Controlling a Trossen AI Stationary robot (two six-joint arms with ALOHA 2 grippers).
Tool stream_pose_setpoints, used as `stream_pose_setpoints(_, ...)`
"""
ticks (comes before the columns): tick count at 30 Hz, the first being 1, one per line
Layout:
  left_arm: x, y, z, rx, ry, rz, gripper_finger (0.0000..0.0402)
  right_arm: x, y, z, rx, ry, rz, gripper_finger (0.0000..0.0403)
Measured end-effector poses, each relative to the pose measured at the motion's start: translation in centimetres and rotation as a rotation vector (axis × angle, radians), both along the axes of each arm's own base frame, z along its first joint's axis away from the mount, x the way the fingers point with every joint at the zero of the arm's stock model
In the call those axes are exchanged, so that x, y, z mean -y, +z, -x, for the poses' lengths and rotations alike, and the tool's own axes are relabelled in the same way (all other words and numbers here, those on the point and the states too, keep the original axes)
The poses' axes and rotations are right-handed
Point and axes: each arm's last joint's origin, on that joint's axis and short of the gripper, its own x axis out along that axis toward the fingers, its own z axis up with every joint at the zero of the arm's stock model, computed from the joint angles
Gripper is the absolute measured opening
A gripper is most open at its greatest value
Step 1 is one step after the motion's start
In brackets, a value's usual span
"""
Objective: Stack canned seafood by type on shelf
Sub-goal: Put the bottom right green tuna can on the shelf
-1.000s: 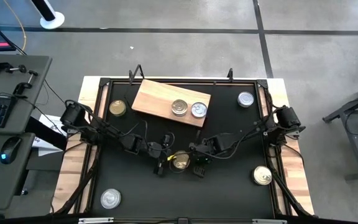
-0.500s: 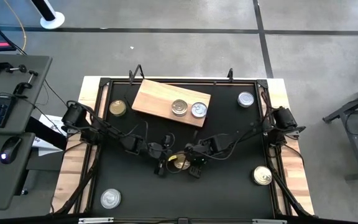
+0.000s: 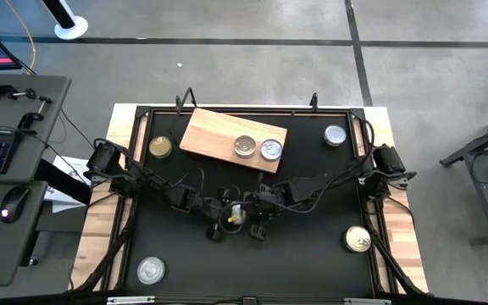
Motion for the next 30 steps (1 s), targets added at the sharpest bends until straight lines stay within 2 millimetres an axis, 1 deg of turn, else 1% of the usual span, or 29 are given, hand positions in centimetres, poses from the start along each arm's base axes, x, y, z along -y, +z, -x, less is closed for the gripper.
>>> stream_pose_setpoints(2, 0.0, 0.0, 0.0, -0.005, 0.010, 0.007, 0.0000, 0.2, 0.5, -0.2, 0.003, 0.020, -0.004, 0.0000)
stream_pose_setpoints(5, -0.1, 0.2, 0.3, -0.032, 0.037, 0.028, 0.0000, 0.7, 1.5, -0.2, -0.037, 0.080, 0.035, 0.0000)
stream_pose_setpoints(9, -0.5, 1.3, 1.2, -0.090, 0.104, 0.023, 0.0000, 1.6, 4.2, -0.8, -0.031, 0.130, 0.080, 0.0000)
stream_pose_setpoints(11, -0.8, 1.8, 1.8, -0.125, 0.140, 0.002, 0.0000, 2.2, 5.3, -1.1, -0.017, 0.119, 0.082, 0.0000)
stream_pose_setpoints(13, -1.0, 2.5, 2.4, -0.147, 0.160, -0.026, 0.0000, 3.0, 6.2, -1.5, 0.005, 0.064, 0.068, 0.0003)
stream_pose_setpoints(15, -1.3, 3.3, 2.9, -0.157, 0.188, -0.038, 0.0000, 3.8, 6.9, -1.8, 0.023, 0.018, 0.039, 0.0017)
stream_pose_setpoints(17, -1.5, 4.0, 3.5, -0.137, 0.211, -0.024, 0.0000, 4.4, 6.9, -2.0, 0.027, -0.019, 0.008, 0.0046)
stream_pose_setpoints(20, -2.1, 4.3, 5.2, -0.114, 0.262, 0.011, 0.0000, 5.0, 6.3, -2.3, 0.022, -0.110, -0.051, 0.0111)
stream_pose_setpoints(24, -2.9, 4.7, 7.7, -0.065, 0.357, 0.068, 0.0000, 5.0, 5.2, -2.6, -0.006, -0.136, -0.052, 0.0209)
stream_pose_setpoints(26, -3.3, 4.9, 8.7, -0.039, 0.381, 0.086, 0.0000, 4.7, 4.7, -2.9, -0.015, -0.131, -0.047, 0.0249)
stream_pose_setpoints(28, -3.5, 5.1, 9.4, -0.014, 0.388, 0.092, 0.0000, 4.2, 3.9, -3.1, -0.034, -0.128, -0.040, 0.0274)
stream_pose_setpoints(30, -3.8, 5.3, 9.8, 0.004, 0.383, 0.083, 0.0000, 3.6, 3.1, -3.2, -0.054, -0.190, -0.026, 0.0285)
